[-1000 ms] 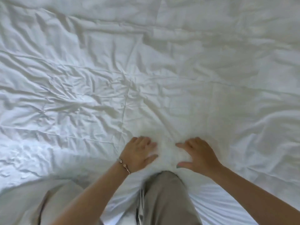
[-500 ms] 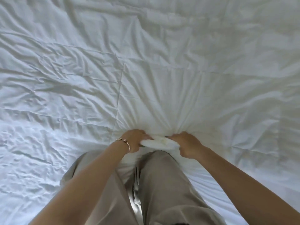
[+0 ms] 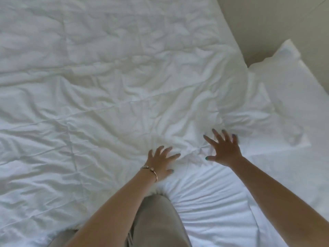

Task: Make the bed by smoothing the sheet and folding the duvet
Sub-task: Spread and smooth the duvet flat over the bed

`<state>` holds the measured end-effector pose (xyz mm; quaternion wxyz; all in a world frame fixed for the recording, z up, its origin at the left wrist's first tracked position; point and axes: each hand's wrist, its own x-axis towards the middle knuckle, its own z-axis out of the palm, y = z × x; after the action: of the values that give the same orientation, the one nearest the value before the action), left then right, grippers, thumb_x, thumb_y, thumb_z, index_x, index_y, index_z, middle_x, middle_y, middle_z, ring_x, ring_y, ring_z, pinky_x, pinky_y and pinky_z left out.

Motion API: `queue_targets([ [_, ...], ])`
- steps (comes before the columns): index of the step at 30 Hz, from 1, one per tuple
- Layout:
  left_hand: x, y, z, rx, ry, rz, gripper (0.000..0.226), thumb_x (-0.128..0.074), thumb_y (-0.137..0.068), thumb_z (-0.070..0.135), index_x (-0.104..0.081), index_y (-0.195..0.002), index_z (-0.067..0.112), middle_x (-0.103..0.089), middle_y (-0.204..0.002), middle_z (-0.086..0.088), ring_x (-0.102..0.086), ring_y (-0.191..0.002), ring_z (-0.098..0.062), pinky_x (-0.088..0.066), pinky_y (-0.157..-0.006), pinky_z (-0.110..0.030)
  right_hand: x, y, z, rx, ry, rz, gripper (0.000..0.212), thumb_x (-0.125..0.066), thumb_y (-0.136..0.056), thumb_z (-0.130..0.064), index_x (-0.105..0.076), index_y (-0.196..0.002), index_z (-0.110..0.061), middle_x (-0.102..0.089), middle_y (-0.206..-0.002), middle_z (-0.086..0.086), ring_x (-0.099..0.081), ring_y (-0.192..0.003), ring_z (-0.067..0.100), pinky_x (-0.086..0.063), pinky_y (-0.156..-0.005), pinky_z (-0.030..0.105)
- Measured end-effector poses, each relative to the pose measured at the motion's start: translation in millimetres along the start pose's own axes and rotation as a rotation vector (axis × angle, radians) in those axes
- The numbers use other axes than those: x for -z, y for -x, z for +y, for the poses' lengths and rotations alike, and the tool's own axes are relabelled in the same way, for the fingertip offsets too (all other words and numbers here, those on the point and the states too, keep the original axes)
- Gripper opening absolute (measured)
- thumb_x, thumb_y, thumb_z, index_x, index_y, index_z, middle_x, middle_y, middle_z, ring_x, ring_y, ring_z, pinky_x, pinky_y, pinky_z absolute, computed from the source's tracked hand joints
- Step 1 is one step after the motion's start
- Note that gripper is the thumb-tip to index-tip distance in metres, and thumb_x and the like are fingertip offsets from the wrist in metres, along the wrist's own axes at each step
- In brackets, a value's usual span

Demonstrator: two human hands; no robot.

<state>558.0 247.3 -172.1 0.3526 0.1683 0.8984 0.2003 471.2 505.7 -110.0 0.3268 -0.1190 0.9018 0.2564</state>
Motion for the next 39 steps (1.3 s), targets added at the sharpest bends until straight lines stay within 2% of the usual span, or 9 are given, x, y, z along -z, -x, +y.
queue_targets([
  [3, -12, -36, 13, 0.082, -0.146, -0.132, 0.071, -0.047, -0.085, 0.064, -0.009, -0.145, 0.053, 0.019, -0.159, 0.008, 0.024, -0.143, -0.036, 0.002, -0.1, -0.076, -22, -11, 7, 0.038, 0.099, -0.137, 0.08, -0.033, -0.081, -0.082, -0.004, -0.149, -0.051, 0.008, -0.162, -0.007, 0.009, -0.148, 0.029, 0.004, -0.113, 0.058],
  [6, 6, -65, 36, 0.21, -0.2, -0.206, 0.064, -0.043, -0.086, 0.065, -0.04, -0.141, 0.031, -0.023, -0.154, -0.005, -0.012, -0.141, -0.041, -0.019, -0.103, -0.066, -9, -14, 33, 0.012, -0.09, -0.258, 0.06, -0.032, -0.086, -0.077, -0.045, -0.137, -0.047, -0.041, -0.149, -0.009, -0.036, -0.138, 0.018, -0.029, -0.11, 0.038],
  [10, 41, -99, 71, 0.132, -0.057, 0.142, 0.047, -0.041, -0.098, 0.042, -0.042, -0.139, 0.02, -0.036, -0.147, -0.008, -0.032, -0.135, -0.027, -0.027, -0.106, -0.045, 13, -18, 76, 0.011, 0.006, 0.496, 0.048, -0.072, -0.081, -0.031, -0.061, -0.127, -0.022, -0.053, -0.139, 0.008, -0.049, -0.124, 0.033, -0.032, -0.1, 0.045],
  [16, 36, -131, 78, 0.212, -0.092, -0.219, 0.088, -0.059, -0.086, 0.052, 0.006, -0.145, 0.053, 0.034, -0.154, 0.002, 0.031, -0.138, -0.041, -0.001, -0.101, -0.078, 46, -28, 131, -0.643, -0.456, 0.228, 0.129, -0.068, -0.056, -0.079, 0.007, -0.15, -0.034, -0.019, -0.149, 0.024, -0.031, -0.13, 0.045, -0.031, -0.102, 0.053],
  [22, 55, -132, 88, 0.249, 0.129, -0.099, 0.07, -0.045, -0.094, 0.043, 0.0, -0.146, 0.054, 0.02, -0.159, 0.009, 0.021, -0.144, -0.034, -0.005, -0.109, -0.07, 65, -29, 133, -0.349, -0.74, 0.194, 0.095, -0.069, -0.082, -0.047, -0.002, -0.15, -0.045, -0.059, -0.124, 0.021, -0.056, -0.112, 0.041, -0.044, -0.094, 0.045],
  [28, 69, -133, 112, 0.077, 0.043, 0.124, 0.074, -0.04, -0.092, 0.061, 0.013, -0.143, 0.056, 0.032, -0.154, 0.012, 0.031, -0.139, -0.036, 0.0, -0.104, -0.074, 46, -3, 241, -0.587, -0.656, 0.173, 0.091, -0.07, -0.07, -0.063, -0.029, -0.147, -0.035, -0.051, -0.138, 0.017, -0.049, -0.123, 0.041, -0.04, -0.101, 0.055],
  [32, 66, -139, 106, 0.175, -0.017, -0.025, 0.086, -0.049, -0.09, 0.056, 0.019, -0.142, 0.053, 0.035, -0.152, 0.011, 0.03, -0.14, -0.036, -0.005, -0.104, -0.076, 64, -25, 191, -0.727, -0.458, 0.256, 0.116, -0.078, -0.068, -0.05, 0.002, -0.151, -0.038, -0.025, -0.147, 0.019, -0.03, -0.132, 0.042, -0.016, -0.112, 0.059],
  [36, 62, -132, 91, 0.178, 0.006, -0.104, 0.092, -0.057, -0.09, 0.047, 0.019, -0.143, 0.052, 0.032, -0.154, 0.01, 0.025, -0.143, -0.03, -0.003, -0.107, -0.072, 58, -28, 112, -0.114, -0.04, 0.763, 0.08, -0.064, -0.079, -0.014, -0.032, -0.15, -0.032, -0.026, -0.157, 0.01, -0.021, -0.143, 0.041, 0.0, -0.116, 0.058],
  [39, 60, -122, 83, 0.166, 0.015, -0.064, 0.088, -0.054, -0.093, 0.041, 0.016, -0.144, 0.051, 0.028, -0.156, 0.01, 0.021, -0.145, -0.027, -0.003, -0.108, -0.07, 8, -41, 122, 0.139, 0.109, 0.611, 0.054, -0.048, -0.084, -0.048, -0.059, -0.132, -0.025, -0.034, -0.155, 0.005, -0.022, -0.145, 0.032, -0.003, -0.119, 0.051],
])
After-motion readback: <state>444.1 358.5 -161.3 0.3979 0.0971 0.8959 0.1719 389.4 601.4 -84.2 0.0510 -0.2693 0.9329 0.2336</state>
